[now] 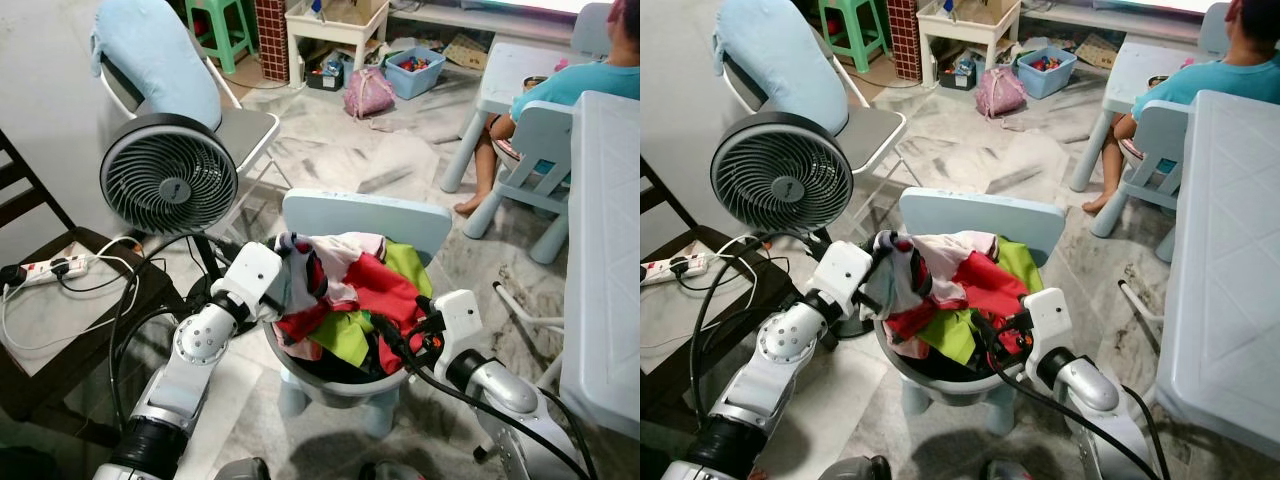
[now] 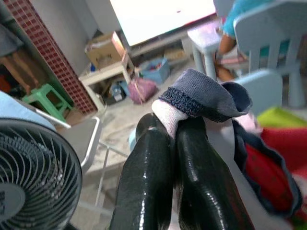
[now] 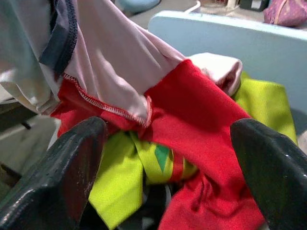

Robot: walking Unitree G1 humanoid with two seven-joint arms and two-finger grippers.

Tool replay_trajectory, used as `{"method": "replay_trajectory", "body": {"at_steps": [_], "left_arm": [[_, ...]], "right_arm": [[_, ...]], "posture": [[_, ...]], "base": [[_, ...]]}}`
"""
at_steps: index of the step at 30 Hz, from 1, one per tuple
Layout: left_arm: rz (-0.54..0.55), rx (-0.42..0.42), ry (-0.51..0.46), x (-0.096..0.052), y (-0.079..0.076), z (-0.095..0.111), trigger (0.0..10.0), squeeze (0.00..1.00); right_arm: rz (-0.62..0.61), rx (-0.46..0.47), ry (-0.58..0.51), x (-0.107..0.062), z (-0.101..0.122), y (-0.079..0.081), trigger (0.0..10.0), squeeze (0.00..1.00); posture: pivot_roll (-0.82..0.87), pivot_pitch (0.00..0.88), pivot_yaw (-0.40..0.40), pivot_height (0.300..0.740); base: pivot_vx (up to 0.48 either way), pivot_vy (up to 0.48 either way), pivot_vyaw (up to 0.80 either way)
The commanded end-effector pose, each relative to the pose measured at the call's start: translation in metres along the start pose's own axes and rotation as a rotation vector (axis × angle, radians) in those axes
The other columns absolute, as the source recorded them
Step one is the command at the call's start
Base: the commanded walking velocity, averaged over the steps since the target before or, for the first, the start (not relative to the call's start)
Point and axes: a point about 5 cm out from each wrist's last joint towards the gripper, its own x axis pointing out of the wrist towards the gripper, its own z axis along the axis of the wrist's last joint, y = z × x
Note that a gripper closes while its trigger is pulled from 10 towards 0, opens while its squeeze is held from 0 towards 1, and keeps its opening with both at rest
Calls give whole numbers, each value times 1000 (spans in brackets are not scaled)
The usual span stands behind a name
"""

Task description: Hang hanger

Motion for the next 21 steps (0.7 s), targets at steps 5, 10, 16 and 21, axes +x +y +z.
{"method": "replay_trajectory", "body": {"at_steps": [5,10,16,21], "left_arm": [[54,-165,-16,-2,1,6,0,0],[81,-221,49,-8,-1,-4,0,0],[98,-191,68,-6,16,9,10000,0],[84,-241,127,-12,13,4,10000,0]], "right_arm": [[-66,20,-80,0,7,-4,10000,0],[-137,42,-105,-3,7,-11,10000,0],[-227,73,-148,7,9,-20,10000,0],[-272,119,-161,6,7,-21,10000,0]], "posture": [[-31,35,50,740],[-23,0,43,740],[-12,0,61,740],[-1,0,57,740]], "base": [[0,0,0],[0,0,0],[0,0,0],[0,0,0]]}}
